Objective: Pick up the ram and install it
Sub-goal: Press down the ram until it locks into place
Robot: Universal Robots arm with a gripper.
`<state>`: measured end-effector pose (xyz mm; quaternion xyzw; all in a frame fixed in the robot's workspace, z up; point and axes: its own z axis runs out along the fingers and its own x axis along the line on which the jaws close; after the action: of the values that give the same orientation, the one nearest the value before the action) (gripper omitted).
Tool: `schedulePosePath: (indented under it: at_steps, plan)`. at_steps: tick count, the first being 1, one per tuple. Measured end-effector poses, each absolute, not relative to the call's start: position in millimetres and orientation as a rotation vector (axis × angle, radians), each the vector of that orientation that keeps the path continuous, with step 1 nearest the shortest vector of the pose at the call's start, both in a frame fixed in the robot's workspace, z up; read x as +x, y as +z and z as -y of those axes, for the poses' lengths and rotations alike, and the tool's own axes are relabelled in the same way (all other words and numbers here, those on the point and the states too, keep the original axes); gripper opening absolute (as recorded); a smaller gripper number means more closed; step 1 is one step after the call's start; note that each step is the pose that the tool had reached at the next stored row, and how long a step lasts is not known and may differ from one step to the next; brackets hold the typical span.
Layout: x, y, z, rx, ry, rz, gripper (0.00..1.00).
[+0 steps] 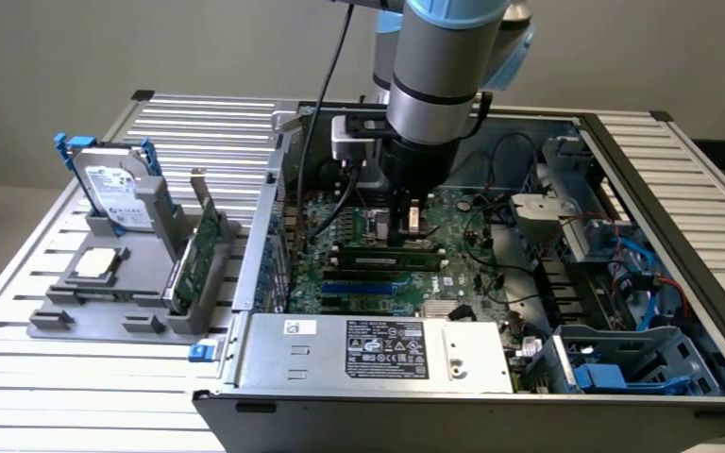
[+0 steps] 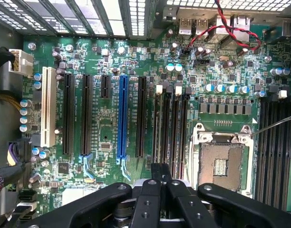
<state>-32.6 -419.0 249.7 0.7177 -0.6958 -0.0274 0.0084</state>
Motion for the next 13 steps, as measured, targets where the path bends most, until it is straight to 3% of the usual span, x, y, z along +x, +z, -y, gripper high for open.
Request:
schedulePosePath:
  at_steps: [13]
  plan:
    - [-33.2, 248.3, 418.8, 2.244, -0.088, 2.175, 0.11]
